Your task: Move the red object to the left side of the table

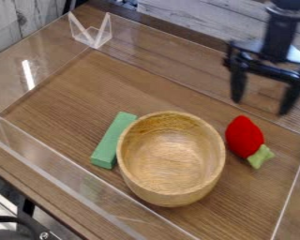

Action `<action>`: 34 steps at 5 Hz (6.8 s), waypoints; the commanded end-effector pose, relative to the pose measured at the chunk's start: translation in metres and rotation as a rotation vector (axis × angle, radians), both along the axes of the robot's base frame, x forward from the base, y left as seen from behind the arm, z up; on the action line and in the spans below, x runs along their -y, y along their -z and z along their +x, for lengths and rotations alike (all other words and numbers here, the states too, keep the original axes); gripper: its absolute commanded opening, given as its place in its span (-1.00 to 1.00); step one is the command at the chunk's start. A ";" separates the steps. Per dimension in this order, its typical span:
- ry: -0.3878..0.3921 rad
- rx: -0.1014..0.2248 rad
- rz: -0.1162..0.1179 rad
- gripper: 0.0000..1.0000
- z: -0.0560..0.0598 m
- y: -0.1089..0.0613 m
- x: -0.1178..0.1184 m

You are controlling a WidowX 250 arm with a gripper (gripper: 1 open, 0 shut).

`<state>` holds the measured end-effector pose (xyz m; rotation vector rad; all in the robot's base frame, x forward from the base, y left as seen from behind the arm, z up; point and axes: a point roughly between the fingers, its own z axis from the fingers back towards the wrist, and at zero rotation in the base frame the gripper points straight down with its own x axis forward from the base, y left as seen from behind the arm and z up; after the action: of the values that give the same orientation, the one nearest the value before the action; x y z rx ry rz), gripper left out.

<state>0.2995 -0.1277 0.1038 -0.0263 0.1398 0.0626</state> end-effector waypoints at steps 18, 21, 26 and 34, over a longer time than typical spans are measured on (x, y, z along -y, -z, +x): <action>-0.041 0.054 0.008 -1.00 0.040 0.077 -0.037; 0.021 0.176 -0.019 -1.00 0.029 -0.005 -0.070; 0.009 0.238 -0.033 -1.00 0.006 -0.041 -0.163; 0.055 0.205 -0.005 -1.00 -0.008 -0.029 -0.253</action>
<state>0.2867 0.1206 0.1171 -0.0607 -0.0149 0.0031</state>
